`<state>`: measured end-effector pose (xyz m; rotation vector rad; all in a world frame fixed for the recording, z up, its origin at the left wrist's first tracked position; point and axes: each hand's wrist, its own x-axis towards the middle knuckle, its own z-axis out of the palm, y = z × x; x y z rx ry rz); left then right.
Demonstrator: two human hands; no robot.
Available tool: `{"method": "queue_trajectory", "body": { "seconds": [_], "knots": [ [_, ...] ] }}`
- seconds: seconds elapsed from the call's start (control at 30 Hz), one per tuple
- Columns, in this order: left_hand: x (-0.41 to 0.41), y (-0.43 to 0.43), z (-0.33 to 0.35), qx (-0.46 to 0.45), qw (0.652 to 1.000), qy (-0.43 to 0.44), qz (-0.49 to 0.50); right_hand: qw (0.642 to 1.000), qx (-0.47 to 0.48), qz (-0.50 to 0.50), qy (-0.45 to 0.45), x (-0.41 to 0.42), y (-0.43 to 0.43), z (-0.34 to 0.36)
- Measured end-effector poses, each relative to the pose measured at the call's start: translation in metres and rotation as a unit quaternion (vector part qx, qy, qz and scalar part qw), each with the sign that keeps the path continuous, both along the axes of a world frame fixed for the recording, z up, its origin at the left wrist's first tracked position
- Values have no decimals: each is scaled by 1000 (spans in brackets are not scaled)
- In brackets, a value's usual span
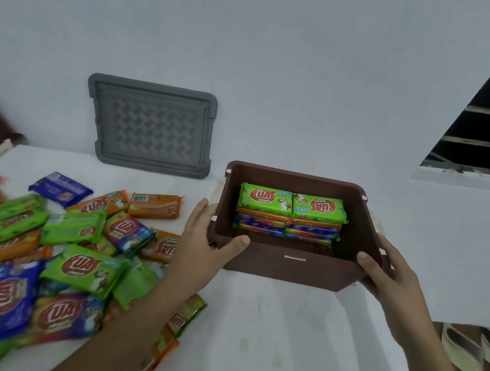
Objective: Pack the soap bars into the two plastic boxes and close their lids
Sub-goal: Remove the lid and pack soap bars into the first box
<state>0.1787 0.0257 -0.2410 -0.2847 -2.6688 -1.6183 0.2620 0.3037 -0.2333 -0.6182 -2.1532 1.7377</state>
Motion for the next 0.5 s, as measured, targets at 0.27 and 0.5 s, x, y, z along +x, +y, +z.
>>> {"method": "queue_trajectory", "body": {
  "seconds": [0.27,0.5],
  "knots": [
    [18,-54,-24,31,999,-14,-33,923,319,-216,-11,16,-57,-2],
    [28,-127,-39,-293,950,31,100,875,457,-78,141,18,-148,-34]
  ]
}}
